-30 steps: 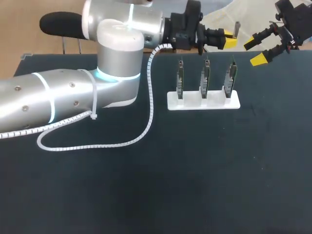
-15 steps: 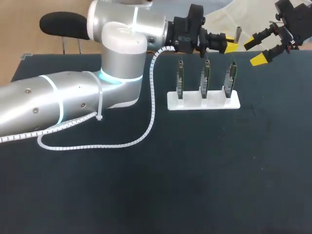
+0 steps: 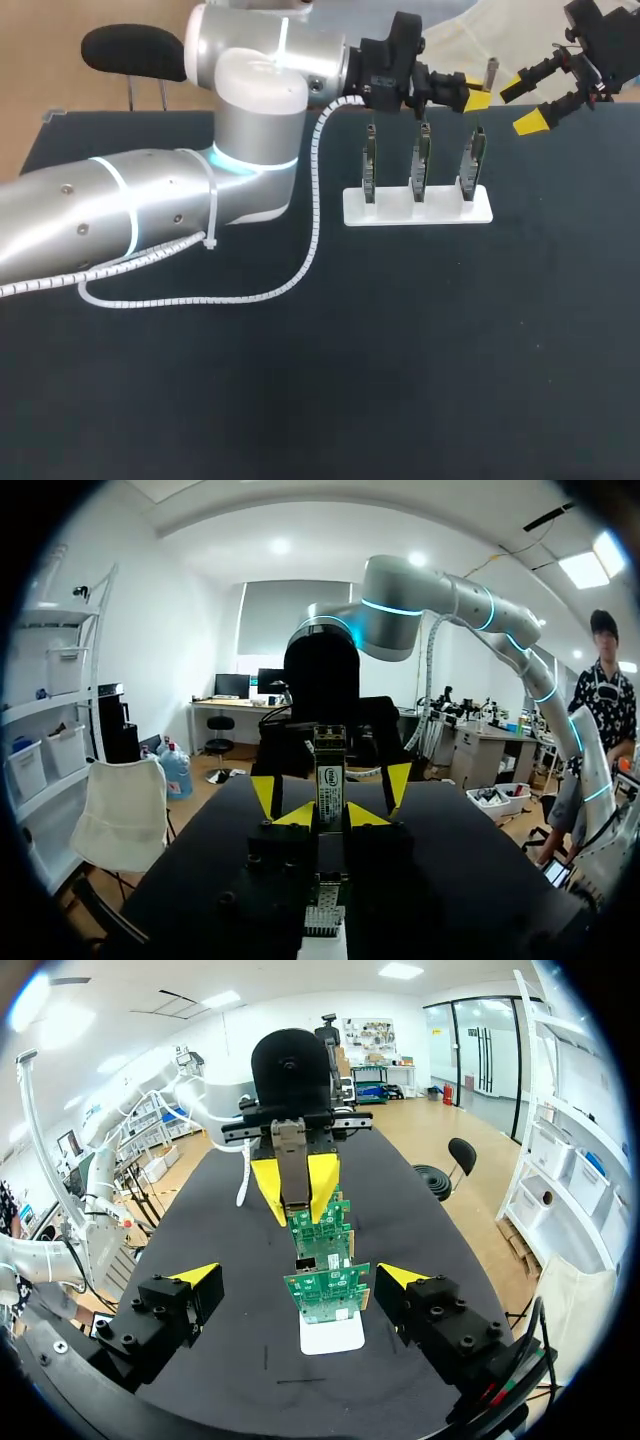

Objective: Pick up the optical module with the left hand, and insert it into the network port with the right hand.

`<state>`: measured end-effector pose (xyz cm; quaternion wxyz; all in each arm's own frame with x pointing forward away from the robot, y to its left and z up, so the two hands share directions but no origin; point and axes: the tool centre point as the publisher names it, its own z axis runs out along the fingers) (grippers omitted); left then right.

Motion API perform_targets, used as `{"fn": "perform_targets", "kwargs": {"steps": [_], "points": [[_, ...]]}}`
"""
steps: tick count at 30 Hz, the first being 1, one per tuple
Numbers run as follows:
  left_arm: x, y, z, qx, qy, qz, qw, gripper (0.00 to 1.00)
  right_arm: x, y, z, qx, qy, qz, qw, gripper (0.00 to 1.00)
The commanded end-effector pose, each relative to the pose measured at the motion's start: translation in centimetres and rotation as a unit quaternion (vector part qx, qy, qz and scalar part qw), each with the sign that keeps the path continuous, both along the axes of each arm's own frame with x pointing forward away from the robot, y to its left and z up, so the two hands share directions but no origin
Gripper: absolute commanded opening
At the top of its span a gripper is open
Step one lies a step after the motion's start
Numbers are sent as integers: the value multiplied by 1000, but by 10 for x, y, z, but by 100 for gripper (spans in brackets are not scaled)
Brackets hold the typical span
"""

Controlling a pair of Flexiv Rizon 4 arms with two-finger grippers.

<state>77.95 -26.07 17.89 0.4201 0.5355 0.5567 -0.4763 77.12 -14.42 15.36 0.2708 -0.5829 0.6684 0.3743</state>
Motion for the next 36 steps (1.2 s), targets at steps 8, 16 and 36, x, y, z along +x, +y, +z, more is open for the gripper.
{"fn": "perform_targets", "kwargs": {"steps": [8,16,36], "points": [[-10,-1,0,-2,0,22,1000,0,1,0,0,0,1,1,1000,100],[-13,-3,-1,-3,-1,29,1000,0,1,0,0,0,1,1,1000,100],[-10,-1,-1,2,-6,8,1000,0,1,0,0,0,1,1,1000,100]]}}
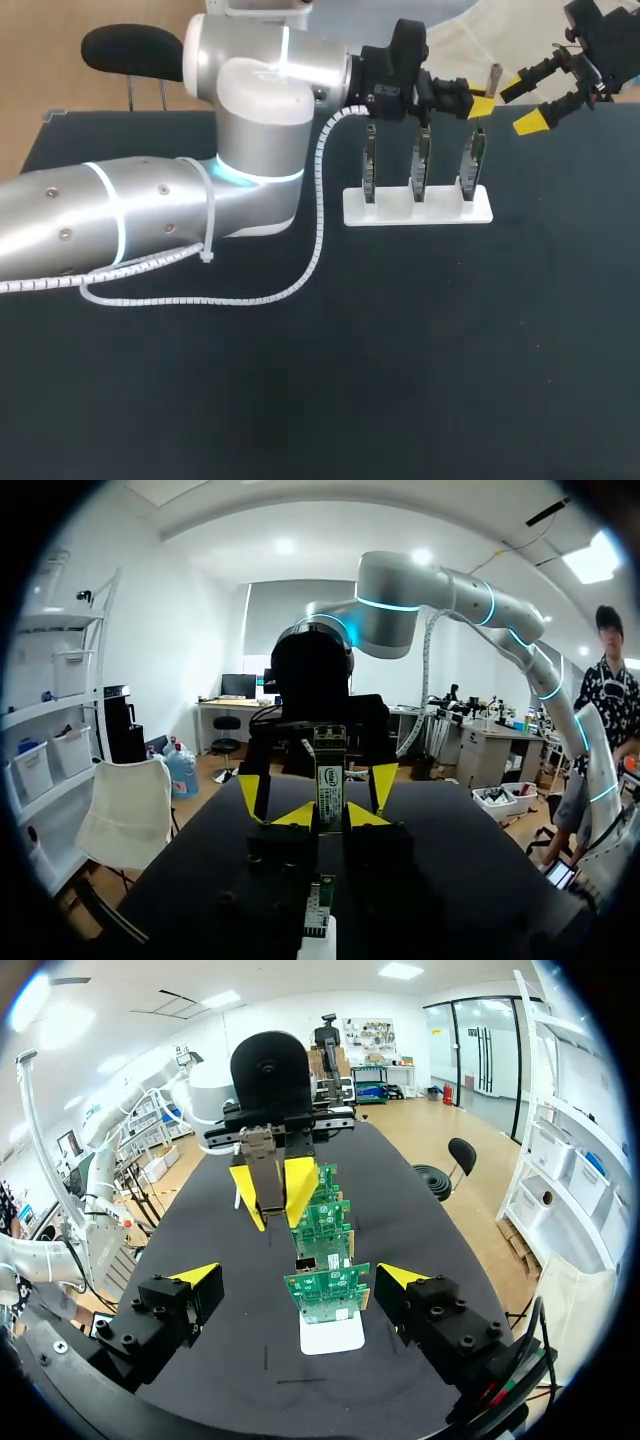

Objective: Pick up the optical module with the left hand, and insert it into the network port with the right hand.

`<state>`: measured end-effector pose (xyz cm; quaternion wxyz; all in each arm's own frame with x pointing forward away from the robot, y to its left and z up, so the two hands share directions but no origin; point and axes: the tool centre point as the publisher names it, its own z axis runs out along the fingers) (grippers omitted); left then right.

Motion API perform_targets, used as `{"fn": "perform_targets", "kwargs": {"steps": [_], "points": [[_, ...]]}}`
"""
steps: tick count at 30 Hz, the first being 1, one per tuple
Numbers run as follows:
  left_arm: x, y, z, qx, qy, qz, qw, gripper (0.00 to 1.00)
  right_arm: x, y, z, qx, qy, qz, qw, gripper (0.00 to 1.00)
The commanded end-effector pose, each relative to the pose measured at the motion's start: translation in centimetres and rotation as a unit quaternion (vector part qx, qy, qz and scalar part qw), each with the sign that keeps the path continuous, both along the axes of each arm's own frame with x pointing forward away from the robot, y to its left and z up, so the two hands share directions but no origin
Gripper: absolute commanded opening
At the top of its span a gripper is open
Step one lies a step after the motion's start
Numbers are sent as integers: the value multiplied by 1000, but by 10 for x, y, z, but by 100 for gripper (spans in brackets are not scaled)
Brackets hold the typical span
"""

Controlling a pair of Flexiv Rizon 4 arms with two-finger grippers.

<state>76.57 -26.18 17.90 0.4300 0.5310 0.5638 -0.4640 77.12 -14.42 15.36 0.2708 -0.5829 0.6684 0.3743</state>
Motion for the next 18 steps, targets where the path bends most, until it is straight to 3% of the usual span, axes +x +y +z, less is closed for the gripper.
{"fn": "perform_targets", "kwargs": {"steps": [1,18], "points": [[4,-1,-1,-2,1,-8,1000,0,1,0,0,0,1,1,1000,100],[7,-4,-5,1,4,-8,1000,0,1,0,0,0,1,1,1000,100]]}}
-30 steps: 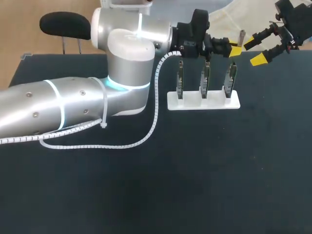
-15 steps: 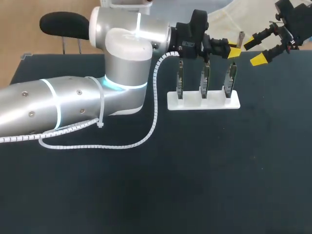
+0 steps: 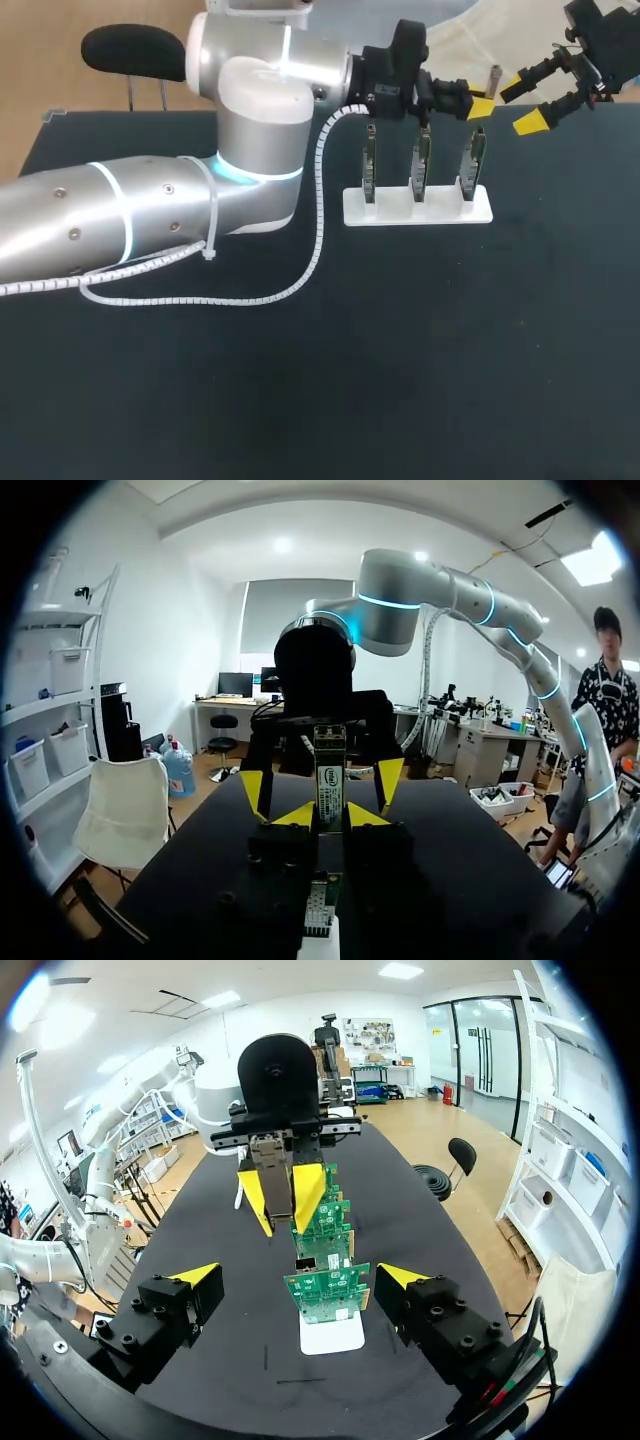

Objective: Pick up the optical module with the left hand, and insert it into the network port with the right hand.

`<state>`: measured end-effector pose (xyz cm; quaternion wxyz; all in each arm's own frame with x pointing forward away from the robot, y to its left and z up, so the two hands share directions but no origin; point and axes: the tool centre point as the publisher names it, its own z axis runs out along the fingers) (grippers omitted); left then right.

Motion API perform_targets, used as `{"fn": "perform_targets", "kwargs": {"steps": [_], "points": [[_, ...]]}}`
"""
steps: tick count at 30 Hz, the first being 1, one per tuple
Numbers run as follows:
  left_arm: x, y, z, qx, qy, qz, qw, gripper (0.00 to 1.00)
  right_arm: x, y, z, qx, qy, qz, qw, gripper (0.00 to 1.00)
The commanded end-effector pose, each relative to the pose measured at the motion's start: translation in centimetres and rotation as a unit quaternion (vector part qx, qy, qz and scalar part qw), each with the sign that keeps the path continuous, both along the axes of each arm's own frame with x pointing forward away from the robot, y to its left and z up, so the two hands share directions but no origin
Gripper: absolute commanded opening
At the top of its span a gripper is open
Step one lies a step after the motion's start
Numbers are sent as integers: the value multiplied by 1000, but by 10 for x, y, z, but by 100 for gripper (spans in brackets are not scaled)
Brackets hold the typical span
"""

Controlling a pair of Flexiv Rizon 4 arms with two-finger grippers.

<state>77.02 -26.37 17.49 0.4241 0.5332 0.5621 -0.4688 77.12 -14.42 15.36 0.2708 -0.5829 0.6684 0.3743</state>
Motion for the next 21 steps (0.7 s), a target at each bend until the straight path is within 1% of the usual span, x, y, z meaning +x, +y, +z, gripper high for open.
{"fn": "perform_targets", "kwargs": {"steps": [1,21], "points": [[2,-2,-1,0,0,-2,1000,0,1,0,0,0,1,1,1000,100],[3,-4,-1,-1,1,-4,1000,0,1,0,0,0,1,1,1000,100]]}}
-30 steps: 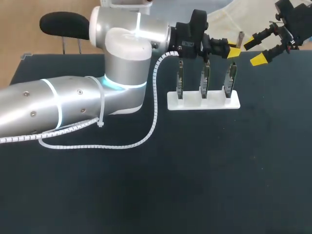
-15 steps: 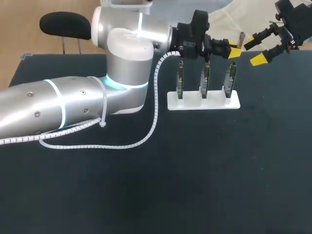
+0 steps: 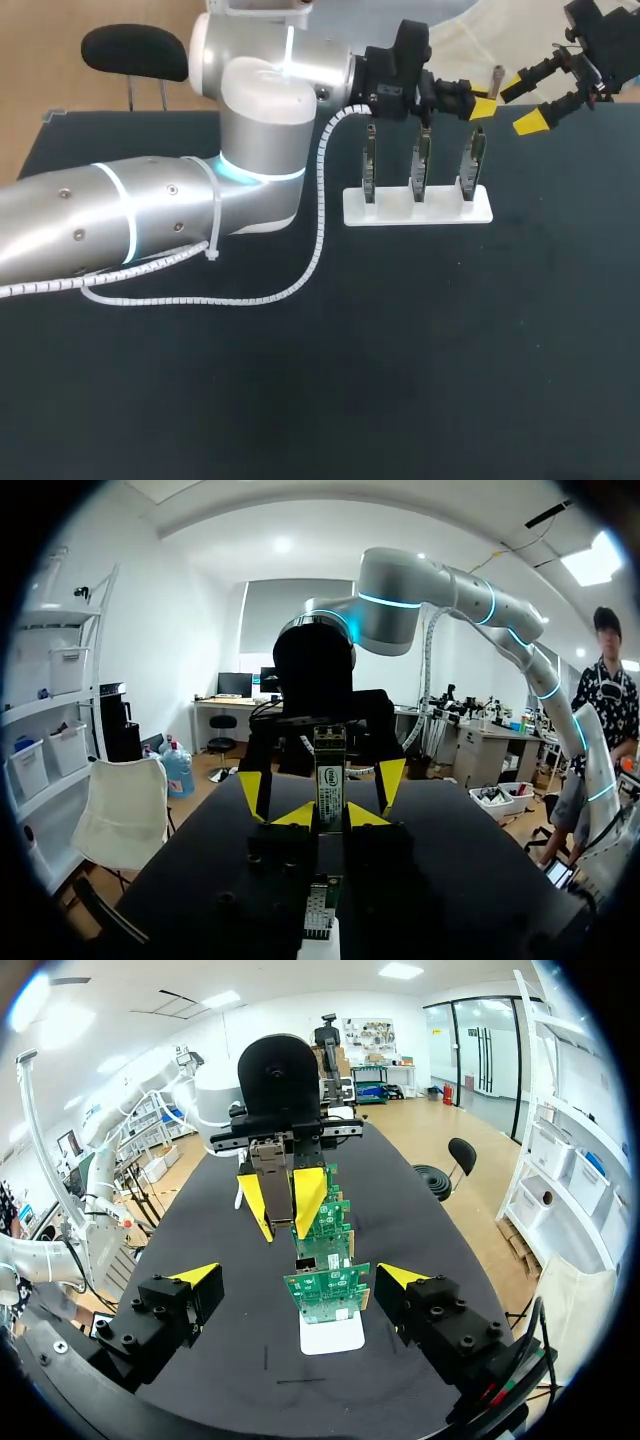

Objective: Pick up the optical module with the left hand, and insert it into the network port with the right hand.

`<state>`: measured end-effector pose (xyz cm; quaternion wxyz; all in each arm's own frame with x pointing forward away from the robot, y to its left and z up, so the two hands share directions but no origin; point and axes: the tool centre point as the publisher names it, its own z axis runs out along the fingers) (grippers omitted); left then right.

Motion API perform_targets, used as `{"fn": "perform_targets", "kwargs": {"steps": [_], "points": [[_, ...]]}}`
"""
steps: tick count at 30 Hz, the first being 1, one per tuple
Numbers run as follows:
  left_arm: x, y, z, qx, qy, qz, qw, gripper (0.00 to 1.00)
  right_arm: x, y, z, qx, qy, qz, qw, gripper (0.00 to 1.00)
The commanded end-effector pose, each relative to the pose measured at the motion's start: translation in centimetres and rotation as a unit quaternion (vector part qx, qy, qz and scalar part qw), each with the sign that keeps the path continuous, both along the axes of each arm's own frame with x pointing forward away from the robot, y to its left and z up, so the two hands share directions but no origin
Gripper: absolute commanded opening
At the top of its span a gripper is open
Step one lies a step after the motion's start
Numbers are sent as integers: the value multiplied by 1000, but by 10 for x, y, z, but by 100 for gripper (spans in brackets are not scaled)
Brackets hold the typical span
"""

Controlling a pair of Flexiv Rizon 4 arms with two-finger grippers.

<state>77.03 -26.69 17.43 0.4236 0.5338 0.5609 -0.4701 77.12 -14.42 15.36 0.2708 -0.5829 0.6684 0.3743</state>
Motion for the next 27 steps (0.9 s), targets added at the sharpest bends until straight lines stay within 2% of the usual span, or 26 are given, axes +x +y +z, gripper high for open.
{"fn": "perform_targets", "kwargs": {"steps": [1,25,27], "points": [[3,-1,-1,-1,1,-2,1000,0,1,0,0,0,1,1,1000,100],[3,-1,-1,0,1,-2,1000,0,1,0,0,0,1,1,1000,100],[3,-1,-1,0,1,-2,1000,0,5,-1,1,-3,-10,-2,1000,100]]}}
